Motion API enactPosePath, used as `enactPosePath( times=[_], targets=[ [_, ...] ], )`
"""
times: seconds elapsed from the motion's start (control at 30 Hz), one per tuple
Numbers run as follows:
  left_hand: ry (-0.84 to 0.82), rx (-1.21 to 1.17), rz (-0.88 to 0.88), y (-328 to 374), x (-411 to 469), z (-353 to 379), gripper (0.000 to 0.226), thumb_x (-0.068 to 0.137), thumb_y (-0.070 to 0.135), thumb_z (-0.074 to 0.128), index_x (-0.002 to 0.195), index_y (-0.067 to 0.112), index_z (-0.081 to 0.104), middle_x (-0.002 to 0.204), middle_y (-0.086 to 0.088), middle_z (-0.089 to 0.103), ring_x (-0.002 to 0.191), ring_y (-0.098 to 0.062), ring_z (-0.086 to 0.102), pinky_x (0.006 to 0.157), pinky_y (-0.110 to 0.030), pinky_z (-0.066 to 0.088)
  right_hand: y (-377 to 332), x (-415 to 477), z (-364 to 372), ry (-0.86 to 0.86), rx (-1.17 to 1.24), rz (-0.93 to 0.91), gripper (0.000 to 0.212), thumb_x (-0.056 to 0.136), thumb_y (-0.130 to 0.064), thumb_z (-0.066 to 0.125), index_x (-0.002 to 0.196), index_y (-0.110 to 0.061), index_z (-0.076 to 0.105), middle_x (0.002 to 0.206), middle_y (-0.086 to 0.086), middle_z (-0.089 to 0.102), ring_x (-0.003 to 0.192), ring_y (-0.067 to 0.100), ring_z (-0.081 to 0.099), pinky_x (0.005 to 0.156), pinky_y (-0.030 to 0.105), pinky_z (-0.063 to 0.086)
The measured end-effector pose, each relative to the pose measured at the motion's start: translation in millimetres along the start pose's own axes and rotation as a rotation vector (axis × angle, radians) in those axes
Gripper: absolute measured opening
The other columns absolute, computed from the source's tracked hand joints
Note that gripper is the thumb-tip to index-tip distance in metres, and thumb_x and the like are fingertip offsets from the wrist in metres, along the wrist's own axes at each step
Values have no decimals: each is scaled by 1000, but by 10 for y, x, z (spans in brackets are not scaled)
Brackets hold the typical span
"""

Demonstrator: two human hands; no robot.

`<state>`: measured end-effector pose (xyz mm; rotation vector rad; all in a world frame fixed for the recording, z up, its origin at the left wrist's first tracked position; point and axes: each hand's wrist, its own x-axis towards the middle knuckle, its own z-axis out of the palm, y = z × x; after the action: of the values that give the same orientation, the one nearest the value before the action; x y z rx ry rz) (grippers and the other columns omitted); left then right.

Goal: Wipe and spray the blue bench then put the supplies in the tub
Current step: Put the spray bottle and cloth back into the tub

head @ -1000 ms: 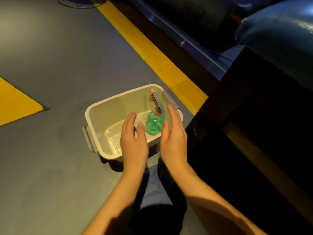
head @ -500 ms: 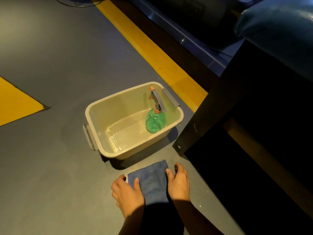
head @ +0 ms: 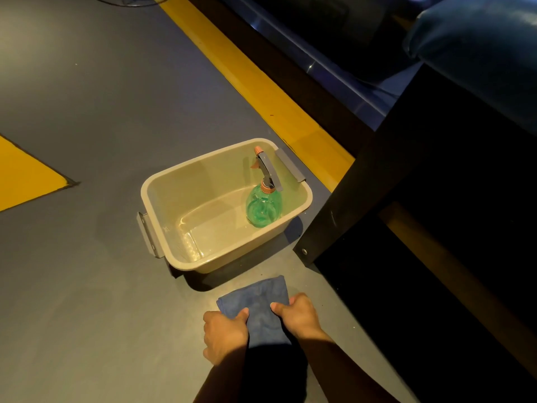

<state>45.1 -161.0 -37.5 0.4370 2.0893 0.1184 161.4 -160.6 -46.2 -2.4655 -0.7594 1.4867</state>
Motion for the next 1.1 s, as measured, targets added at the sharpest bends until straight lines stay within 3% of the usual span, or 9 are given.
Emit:
enactPosePath(
  times=[0.2, 0.4, 0.53, 0.67, 0.77, 0.87, 0.93, 1.0, 1.1],
  targets=[
    [-66, 124, 292, 2, -89, 8, 33, 89, 28, 54, 118, 14, 56, 118, -13, 60, 109, -29, 58, 100, -37, 44, 40, -70, 79, -87, -113, -193, 28, 91, -18, 52, 118, -10, 56, 121, 13, 62, 110, 24, 59, 96, 33, 48],
    [-157, 271, 490, 53, -298, -106, 40, 94, 34, 46, 128, 15, 37, 126, -14, 55, 114, -27, 57, 91, -31, 43, 64, -235, -102, -16, -46, -349, 19, 90, -5, 48, 75, -13, 56, 68, 1, 54, 69, 10, 53, 70, 18, 44],
    [-96, 232, 623, 222, -558, -289, 40, 94, 29, 48, 127, 5, 43, 108, -17, 61, 107, -33, 60, 92, -38, 46, -188, -485, -287, -63, 147, -385, 15, 93, -4, 51, 95, 1, 65, 98, 23, 66, 77, 18, 59, 81, 18, 48],
    [-102, -8, 731, 423, -844, -623, 23, 90, 23, 57, 110, 14, 53, 107, -7, 63, 92, -18, 59, 79, -24, 43, -475, -707, -586, 15, 304, -465, 11, 87, -3, 57, 81, -1, 66, 89, 26, 71, 76, 21, 63, 79, 45, 55],
    [-119, -205, 882, 632, -998, -1020, 19, 88, 16, 60, 106, 22, 58, 99, 3, 65, 81, -4, 58, 68, -14, 42, -830, -935, -874, -32, 331, -553, 10, 86, -5, 61, 84, 2, 68, 78, 18, 66, 72, 20, 57, 67, 35, 48],
    [-215, -342, 855, 945, -918, -1335, 10, 88, 16, 61, 93, 25, 63, 86, 7, 66, 75, -8, 60, 64, -23, 46, -1284, -1010, -1010, -27, 337, -624, 14, 85, -14, 64, 85, 0, 68, 72, 11, 62, 65, 18, 58, 58, 28, 45],
    [-265, -435, 771, 1183, -740, -1453, 8, 87, 14, 61, 87, 22, 64, 86, 0, 67, 77, -16, 62, 68, -28, 49, -1600, -931, -964, -10, 299, -644, 16, 83, -22, 67, 92, -9, 70, 83, 4, 71, 74, 17, 66, 66, 28, 53],
    [-226, -465, 754, 1381, -547, -1495, 11, 87, 11, 62, 96, 15, 65, 93, -6, 67, 82, -21, 62, 72, -30, 50, -1859, -804, -838, 19, 264, -685, 15, 81, -26, 68, 93, -16, 67, 103, 7, 71, 94, 23, 67, 86, 41, 55],
    [-146, -456, 769, 1583, -303, -1486, 27, 88, 12, 60, 115, 14, 61, 103, -7, 65, 83, -20, 62, 73, -31, 51, -2069, -639, -604, -10, 218, -763, 24, 85, -15, 63, 108, -17, 55, 106, 16, 69, 96, 30, 67, 89, 50, 53]
  ],
)
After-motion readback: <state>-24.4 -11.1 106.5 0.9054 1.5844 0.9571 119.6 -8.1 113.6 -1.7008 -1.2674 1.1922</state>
